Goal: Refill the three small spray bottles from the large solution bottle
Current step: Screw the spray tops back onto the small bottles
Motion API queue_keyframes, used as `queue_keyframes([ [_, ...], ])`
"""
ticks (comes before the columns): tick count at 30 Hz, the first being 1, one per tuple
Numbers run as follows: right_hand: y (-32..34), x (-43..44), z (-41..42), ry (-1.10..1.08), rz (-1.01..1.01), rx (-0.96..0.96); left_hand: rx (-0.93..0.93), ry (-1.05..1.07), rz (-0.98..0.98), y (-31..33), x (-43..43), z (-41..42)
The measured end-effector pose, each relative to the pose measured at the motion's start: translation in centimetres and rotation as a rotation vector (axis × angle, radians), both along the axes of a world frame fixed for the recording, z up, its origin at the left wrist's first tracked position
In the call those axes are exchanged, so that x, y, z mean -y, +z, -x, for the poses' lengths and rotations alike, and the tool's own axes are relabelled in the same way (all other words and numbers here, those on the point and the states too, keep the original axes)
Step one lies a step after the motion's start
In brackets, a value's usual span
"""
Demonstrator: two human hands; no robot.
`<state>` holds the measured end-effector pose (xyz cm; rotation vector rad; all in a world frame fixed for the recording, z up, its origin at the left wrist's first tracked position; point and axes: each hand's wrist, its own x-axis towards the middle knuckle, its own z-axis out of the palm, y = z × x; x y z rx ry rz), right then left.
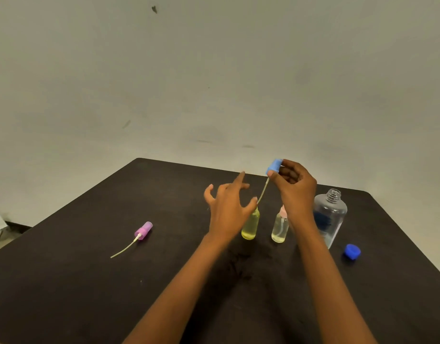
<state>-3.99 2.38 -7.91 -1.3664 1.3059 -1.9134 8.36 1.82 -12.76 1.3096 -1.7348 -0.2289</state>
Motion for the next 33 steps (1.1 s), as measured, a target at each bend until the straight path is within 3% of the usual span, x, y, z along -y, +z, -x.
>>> queue_keyframes([
  [3, -0.3, 0.5, -0.3, -0.011, 0.009, 0.007, 0.273, 0.047, 0.061, -1.8, -0.1, 0.1],
  [7, -0.6, 0.8, -0.5, -0.006, -0.001, -0.089, 0.389, 0.114, 0.177, -3.3, 0.7, 0.1],
  [13, -1.5, 1.7, -0.2, 0.066, -0.137, -0.250, 0.370, 0.131, 0.255, -4.0, 1.6, 0.0],
  [18, -1.5, 1.7, 0.1, 0.172, -0.265, -0.504, 0.356, 0.150, 0.285, -4.2, 1.8, 0.0],
  [25, -1.6, 1.5, -0.2, 0.181, -0.322, -0.748, 0.351, 0.160, 0.283, -4.4, 2.0, 0.1],
  [33, -1.7, 1.4, -0.4, 0.185, -0.373, -0.876, 0.317, 0.135, 0.238, -4.5, 2.0, 0.0],
])
